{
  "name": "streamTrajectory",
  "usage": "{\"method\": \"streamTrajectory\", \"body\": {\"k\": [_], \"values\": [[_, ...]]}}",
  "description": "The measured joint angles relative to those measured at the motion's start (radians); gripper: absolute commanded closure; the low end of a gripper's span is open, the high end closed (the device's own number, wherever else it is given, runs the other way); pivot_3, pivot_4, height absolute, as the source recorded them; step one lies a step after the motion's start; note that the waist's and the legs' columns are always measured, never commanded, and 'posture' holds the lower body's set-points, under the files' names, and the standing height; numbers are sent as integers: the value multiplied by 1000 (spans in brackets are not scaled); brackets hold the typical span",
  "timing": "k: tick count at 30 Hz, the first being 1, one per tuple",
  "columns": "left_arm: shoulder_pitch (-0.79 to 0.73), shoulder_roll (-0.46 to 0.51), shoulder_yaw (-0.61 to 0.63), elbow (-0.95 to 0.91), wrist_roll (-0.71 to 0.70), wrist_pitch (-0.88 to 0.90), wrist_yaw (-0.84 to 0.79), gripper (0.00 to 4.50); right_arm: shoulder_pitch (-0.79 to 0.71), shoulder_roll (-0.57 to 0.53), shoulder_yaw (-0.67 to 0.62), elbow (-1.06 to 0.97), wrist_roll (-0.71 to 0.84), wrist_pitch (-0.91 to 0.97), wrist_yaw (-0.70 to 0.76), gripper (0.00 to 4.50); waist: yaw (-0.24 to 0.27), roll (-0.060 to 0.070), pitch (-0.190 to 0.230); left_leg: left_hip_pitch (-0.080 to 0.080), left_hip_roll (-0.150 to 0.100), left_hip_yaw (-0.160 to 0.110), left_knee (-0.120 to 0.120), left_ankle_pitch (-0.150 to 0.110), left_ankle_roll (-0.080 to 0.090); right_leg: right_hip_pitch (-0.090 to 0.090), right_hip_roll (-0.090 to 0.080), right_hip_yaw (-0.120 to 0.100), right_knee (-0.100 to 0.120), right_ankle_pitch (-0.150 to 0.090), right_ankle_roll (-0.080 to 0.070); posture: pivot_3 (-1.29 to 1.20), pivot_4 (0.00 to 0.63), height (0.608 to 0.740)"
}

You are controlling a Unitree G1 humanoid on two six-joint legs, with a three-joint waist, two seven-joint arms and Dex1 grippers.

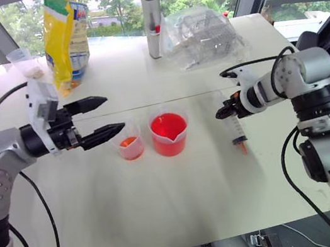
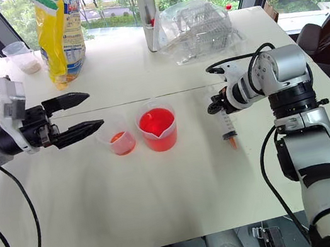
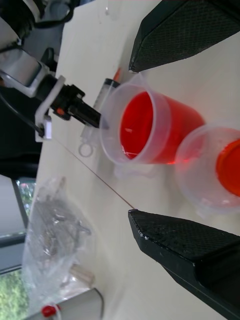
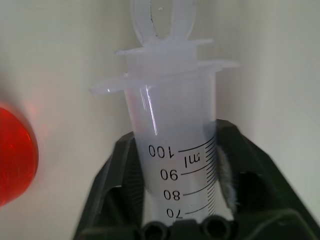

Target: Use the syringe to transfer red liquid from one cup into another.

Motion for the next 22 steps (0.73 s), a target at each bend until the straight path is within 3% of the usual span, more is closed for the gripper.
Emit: {"method": "streamTrajectory", "body": {"k": [2, 5, 9, 17, 22], "values": [[5, 0, -9, -6, -9, 12, -2, 0, 28, 4, -1, -11, 13, 0, -14, 39, 0, 0, 0, 0, 0, 0, 0, 0, 0, 0, 0, 0, 0, 0, 0, 0, 150, 740], [17, 0, -22, -6, -8, 15, -6, 0, 59, -22, 5, -111, 43, 0, -8, 39, -1, 0, 0, 0, 0, 0, 0, 0, 0, 0, 1, 0, 0, 0, 0, 0, 150, 740], [19, 26, -22, -4, -8, 16, -15, 0, 110, -135, 27, -326, 96, -2, 60, 39, 1, 0, 0, 0, 0, 0, 0, 0, 0, 0, 1, 0, 0, 0, 0, 0, 150, 740], [108, 100, -10, -9, -7, 15, -65, 0, 247, -430, -121, -792, 292, -120, 407, 39, 2, 0, 0, 1, 1, -1, 0, 0, 0, 1, 2, -1, 0, -1, 1, 0, 150, 740], [123, 129, 21, -8, -6, 12, -82, 0, 424, -572, -204, -929, 332, -243, 575, 39, 6, 0, 1, 2, 1, -1, 1, 0, 0, 3, 2, -1, 0, -1, 1, 0, 150, 740]]}}
